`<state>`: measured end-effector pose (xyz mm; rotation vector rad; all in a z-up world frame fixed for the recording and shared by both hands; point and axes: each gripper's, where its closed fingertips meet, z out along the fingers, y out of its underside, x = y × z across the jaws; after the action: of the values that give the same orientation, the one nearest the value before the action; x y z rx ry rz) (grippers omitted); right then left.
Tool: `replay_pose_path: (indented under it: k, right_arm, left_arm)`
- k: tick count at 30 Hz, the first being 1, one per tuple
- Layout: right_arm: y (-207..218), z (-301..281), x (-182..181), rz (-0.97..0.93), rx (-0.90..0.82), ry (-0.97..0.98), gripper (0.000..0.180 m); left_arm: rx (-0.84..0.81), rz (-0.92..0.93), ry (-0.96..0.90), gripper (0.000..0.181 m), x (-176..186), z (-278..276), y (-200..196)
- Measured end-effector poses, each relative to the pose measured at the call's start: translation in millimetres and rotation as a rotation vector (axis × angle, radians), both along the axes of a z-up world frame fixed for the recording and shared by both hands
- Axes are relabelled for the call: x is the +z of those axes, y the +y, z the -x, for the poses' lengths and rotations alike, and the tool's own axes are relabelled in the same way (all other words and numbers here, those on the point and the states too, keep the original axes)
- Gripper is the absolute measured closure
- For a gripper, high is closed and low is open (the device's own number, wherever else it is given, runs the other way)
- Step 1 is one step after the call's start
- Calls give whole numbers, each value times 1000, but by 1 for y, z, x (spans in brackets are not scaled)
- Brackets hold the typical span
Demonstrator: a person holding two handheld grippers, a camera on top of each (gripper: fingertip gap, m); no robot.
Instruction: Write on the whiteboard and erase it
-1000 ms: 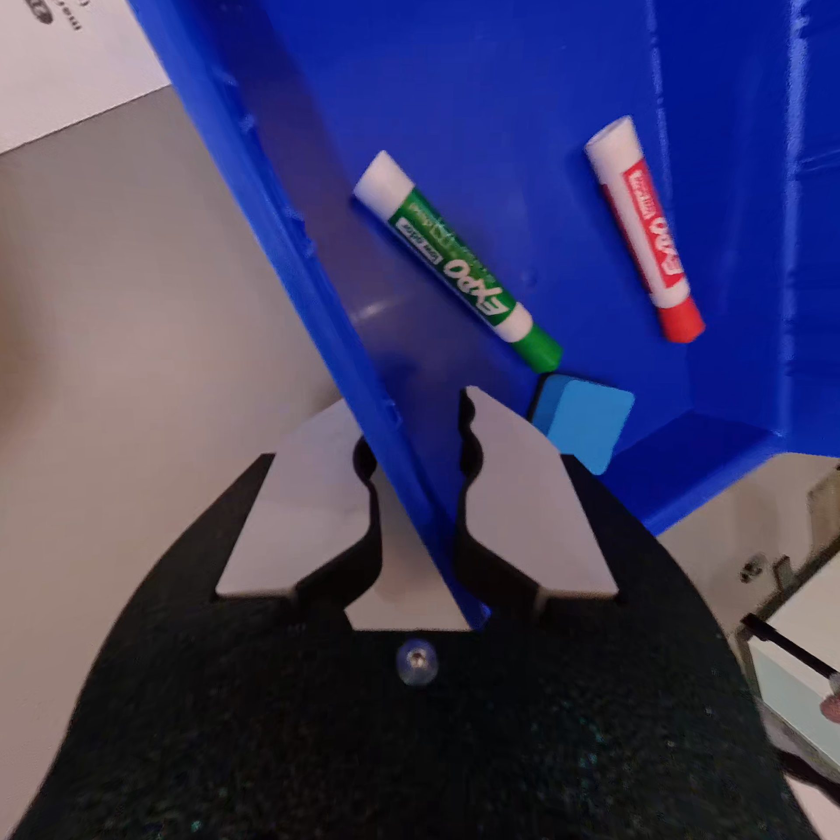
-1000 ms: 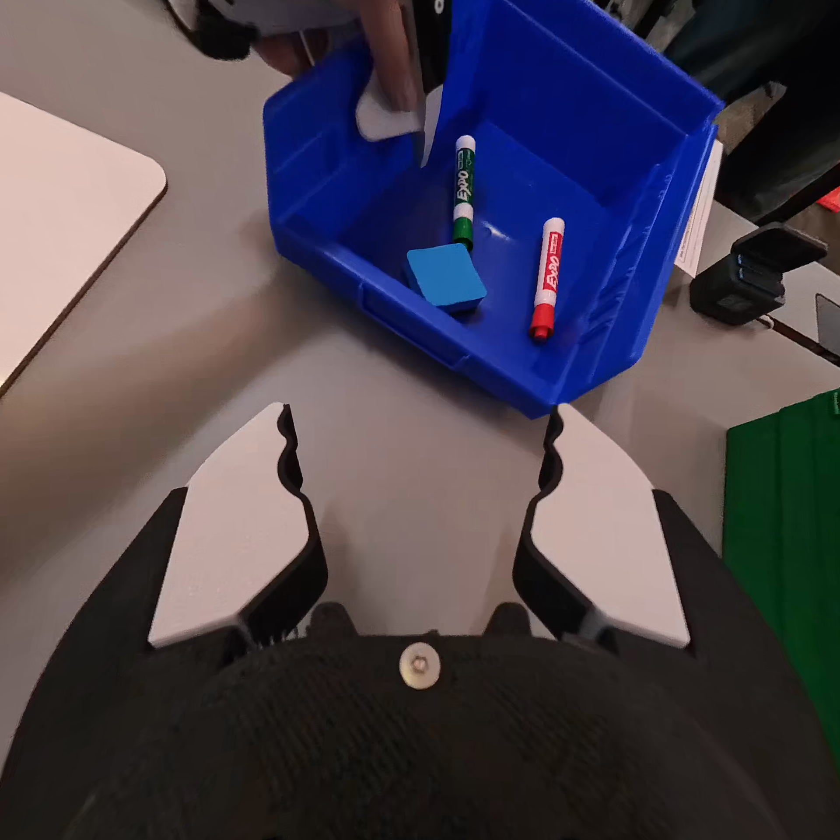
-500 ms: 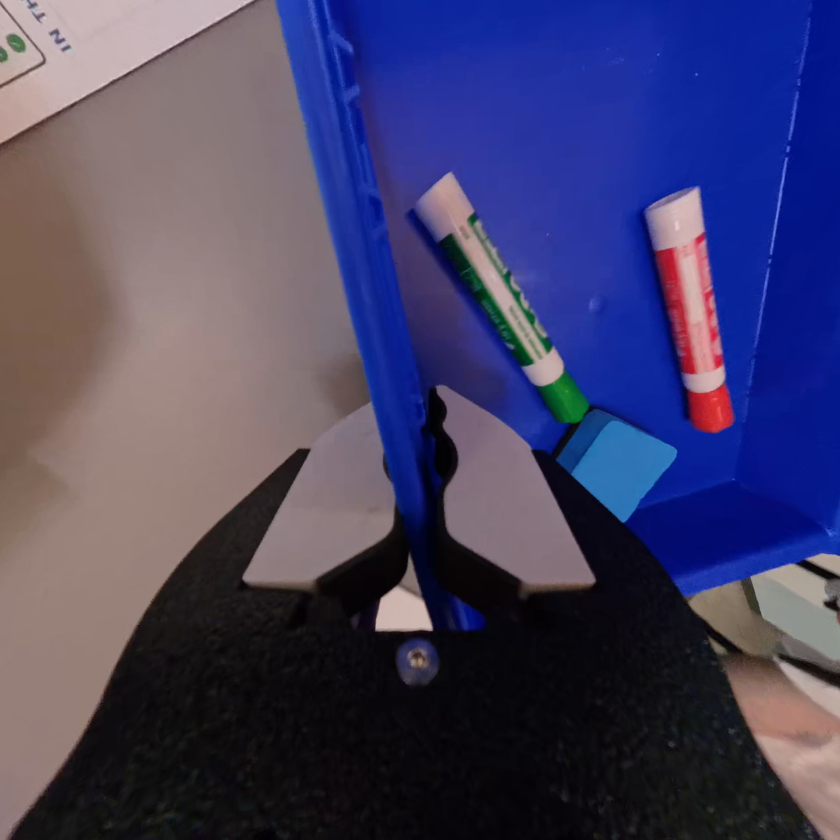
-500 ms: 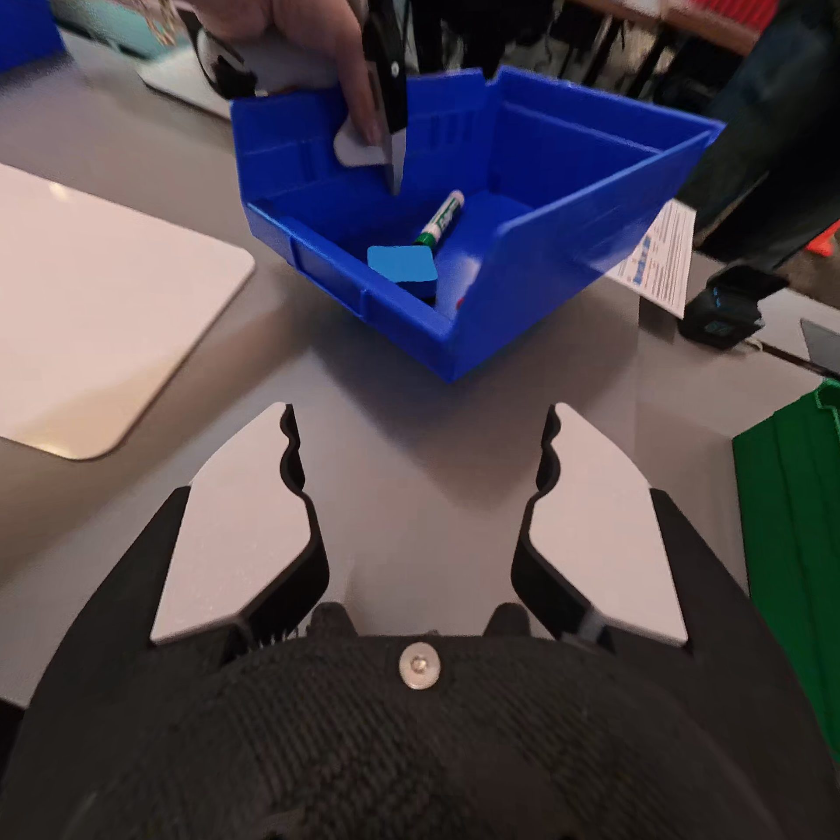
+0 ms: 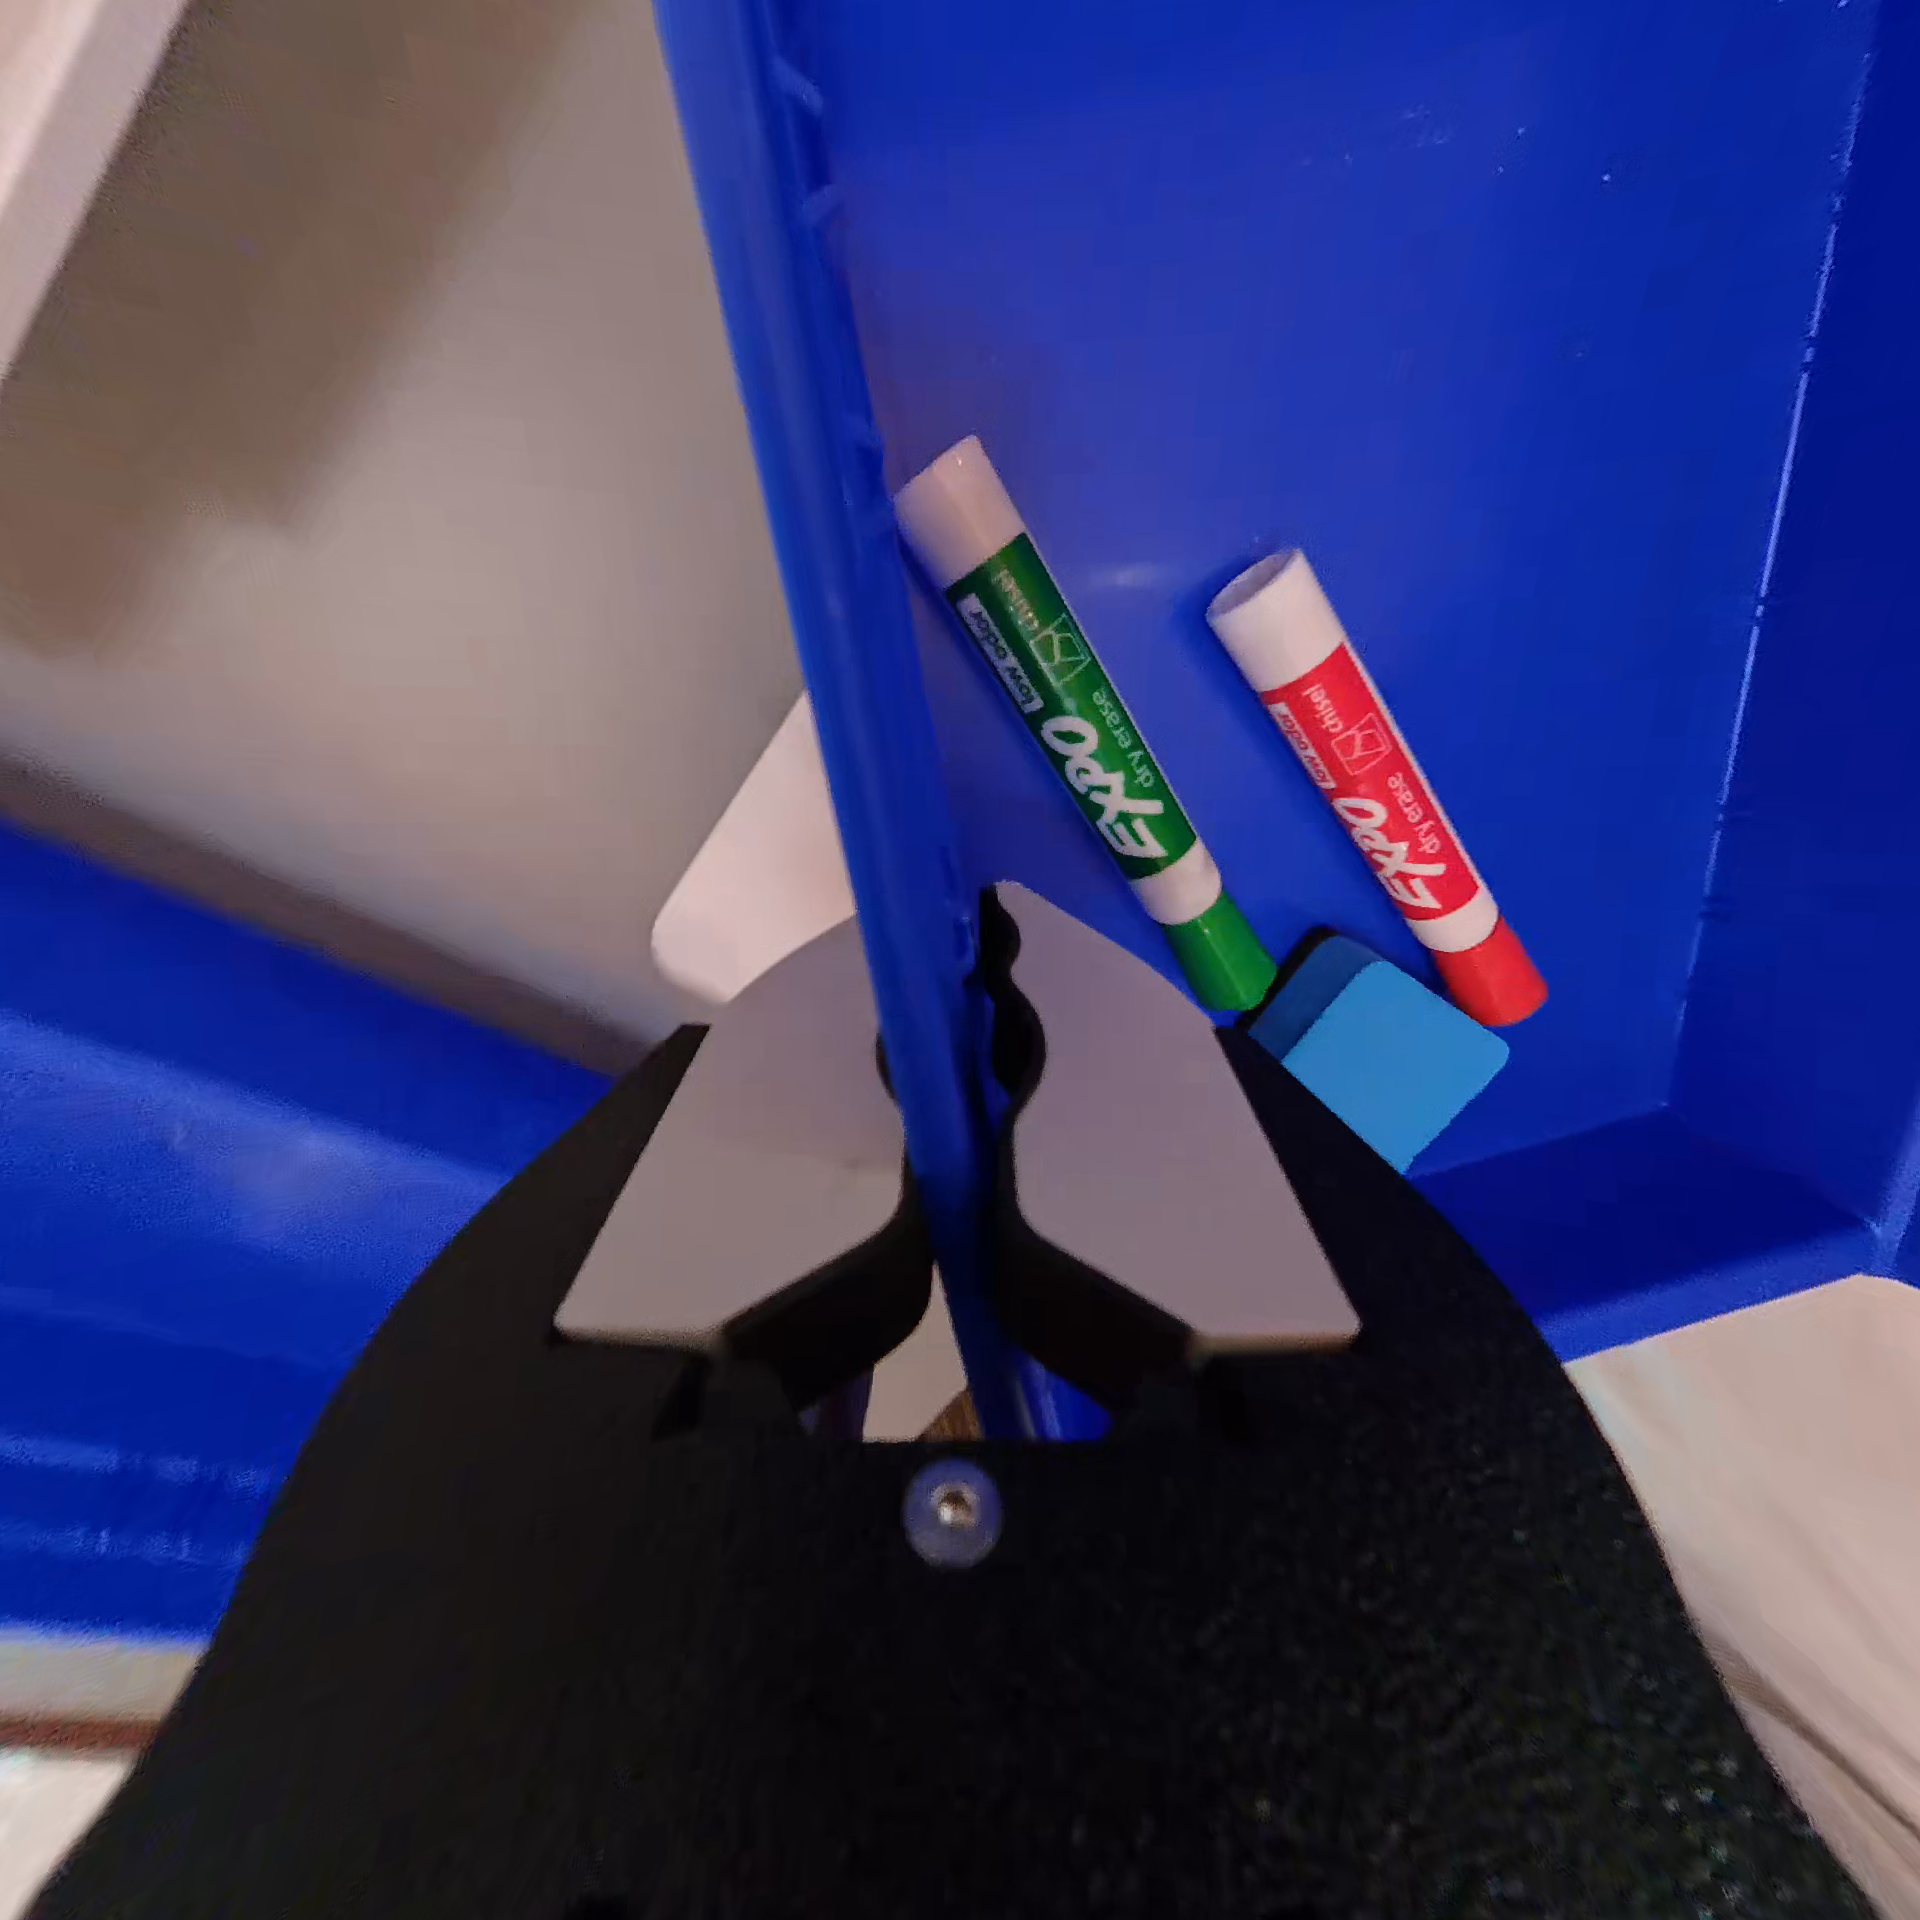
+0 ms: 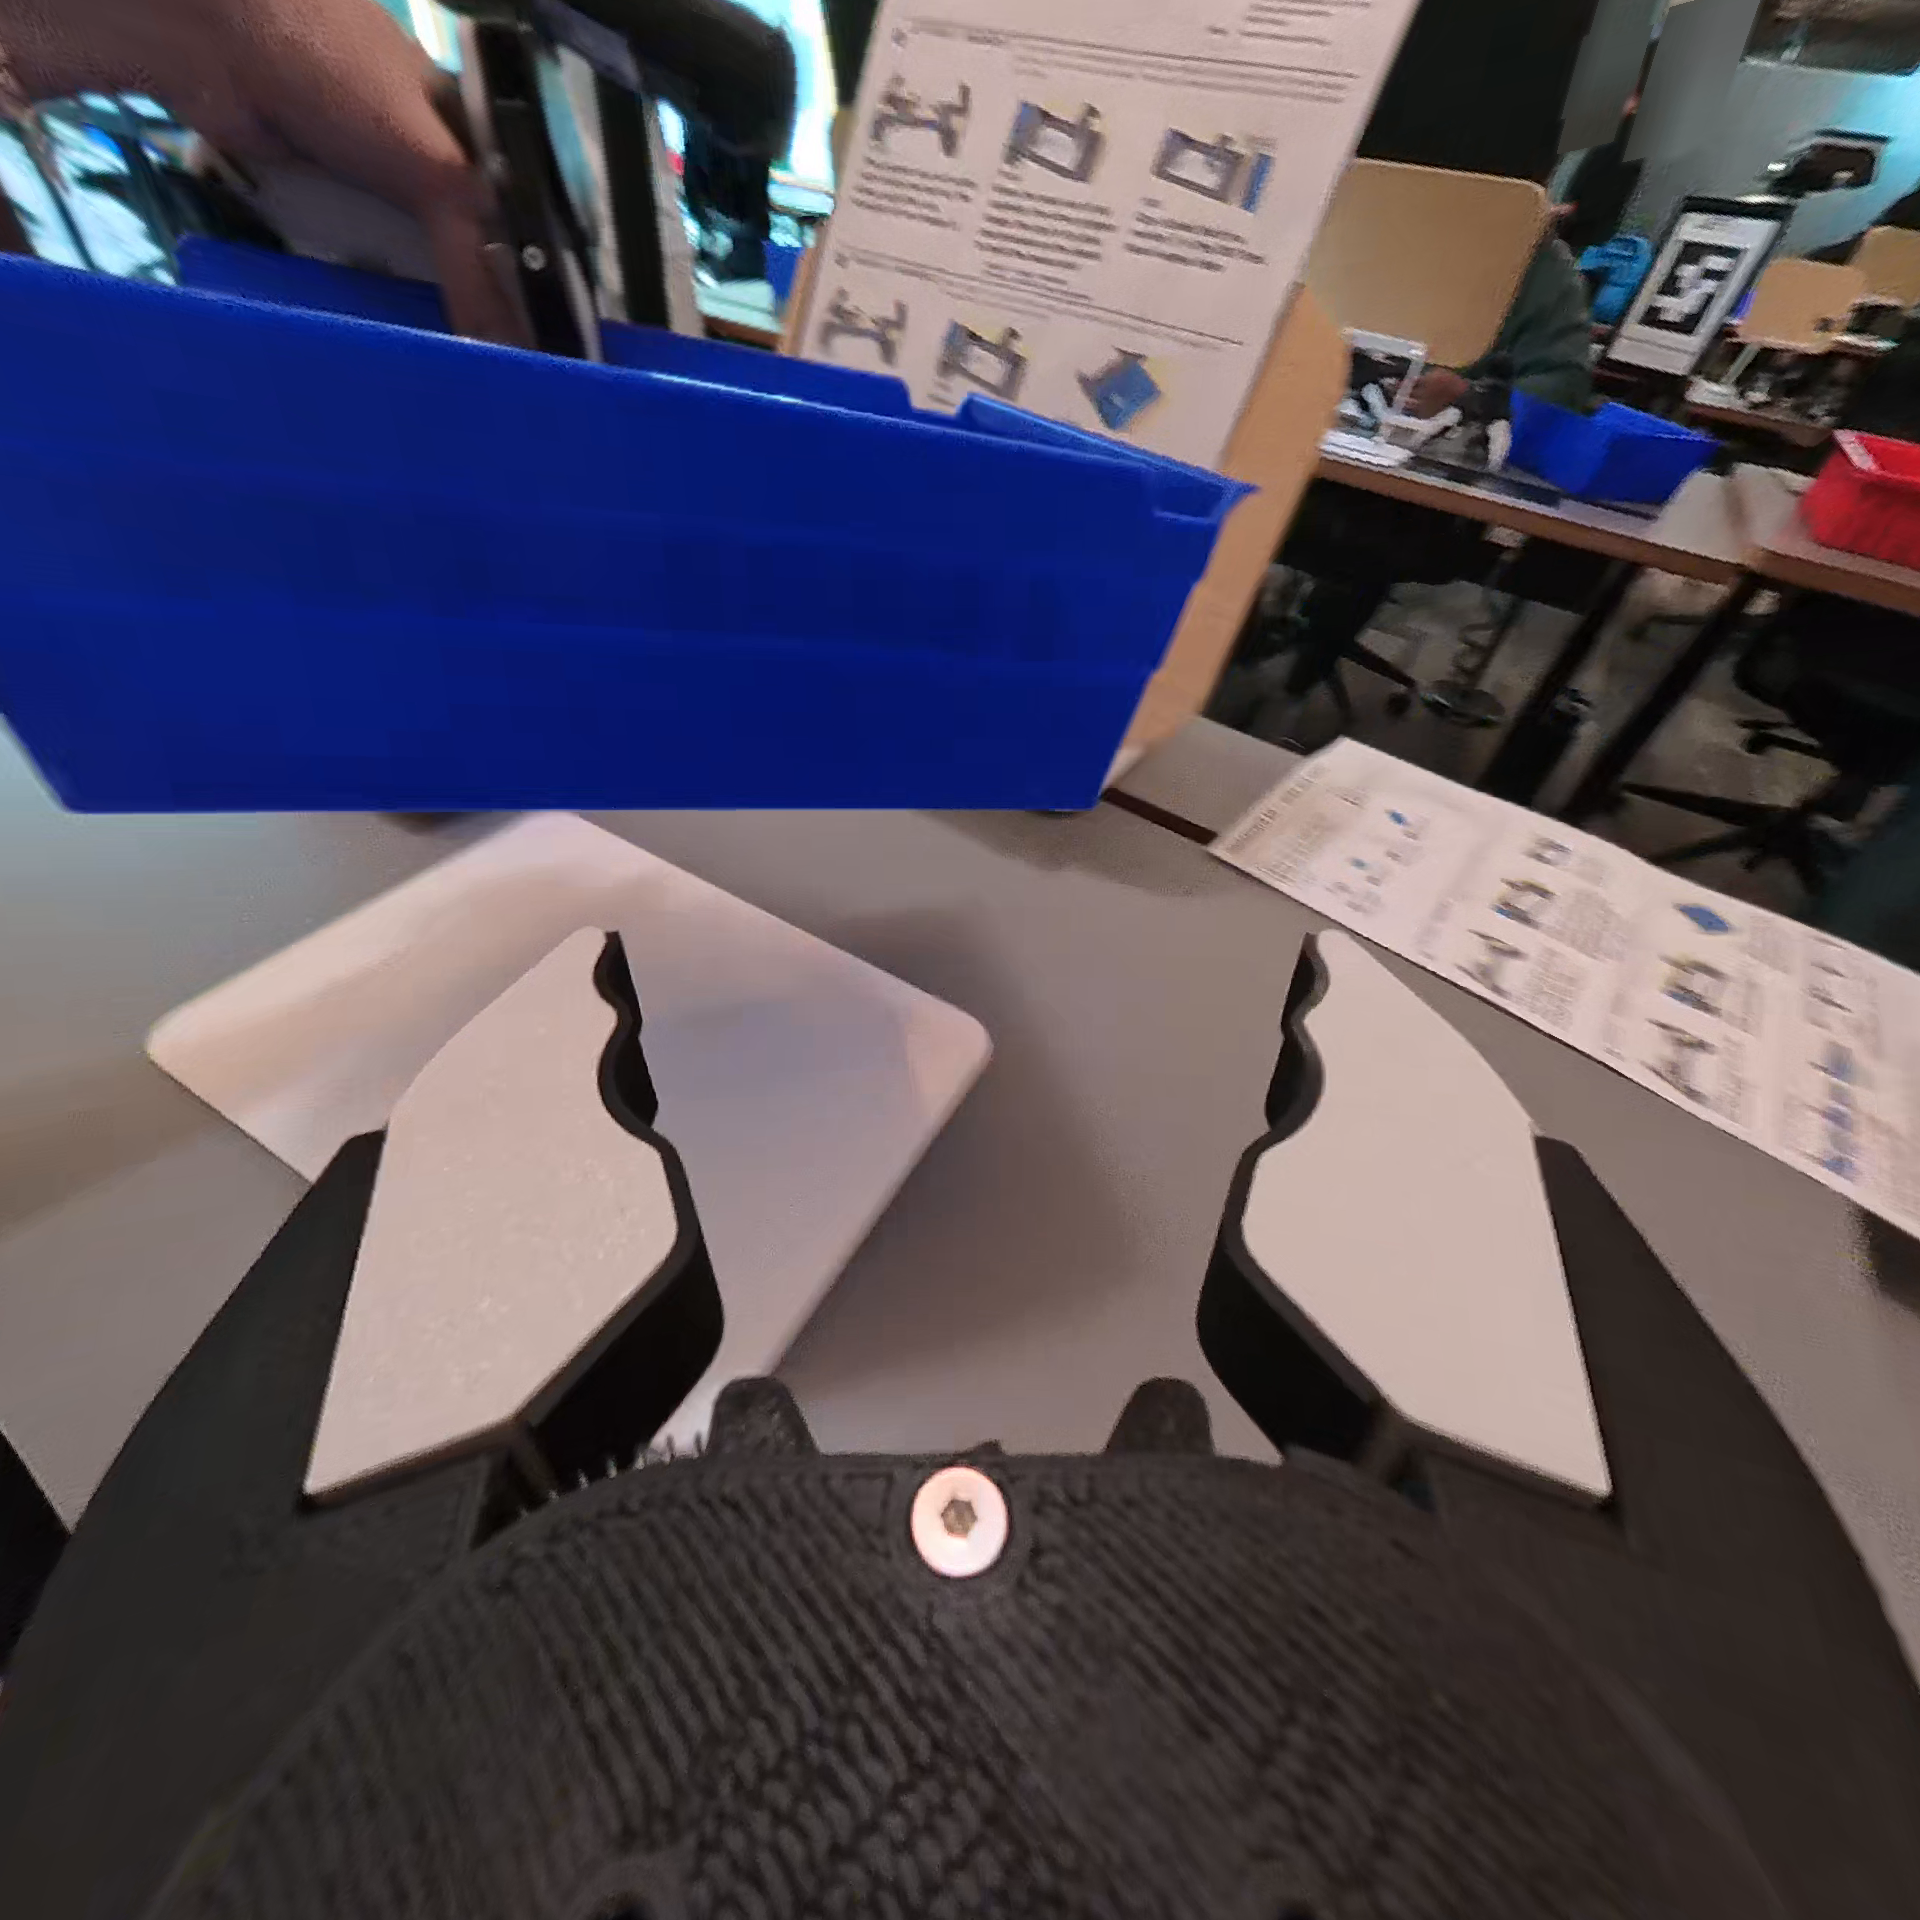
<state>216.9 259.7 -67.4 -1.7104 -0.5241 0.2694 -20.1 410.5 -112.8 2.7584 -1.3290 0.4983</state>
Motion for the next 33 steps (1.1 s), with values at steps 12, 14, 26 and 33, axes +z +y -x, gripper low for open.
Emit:
replay_pose_path:
  k: [12, 14, 26, 33]
  right_arm:
    - [121, 227, -43, 211, 226, 53, 67]
    - [146, 266, -52, 261, 230, 33, 69]
    - [248, 406, -129, 521, 117, -59, 83]
    - [239, 424, -181, 748, 154, -174, 115]
  left_arm:
    - [475, -16, 85, 176, 5, 324, -23]
    - [561, -29, 87, 176, 4, 363, -23]
    - [868, -47, 8, 176, -10, 490, -24]
    - [931, -16, -26, 176, -35, 516, -31]
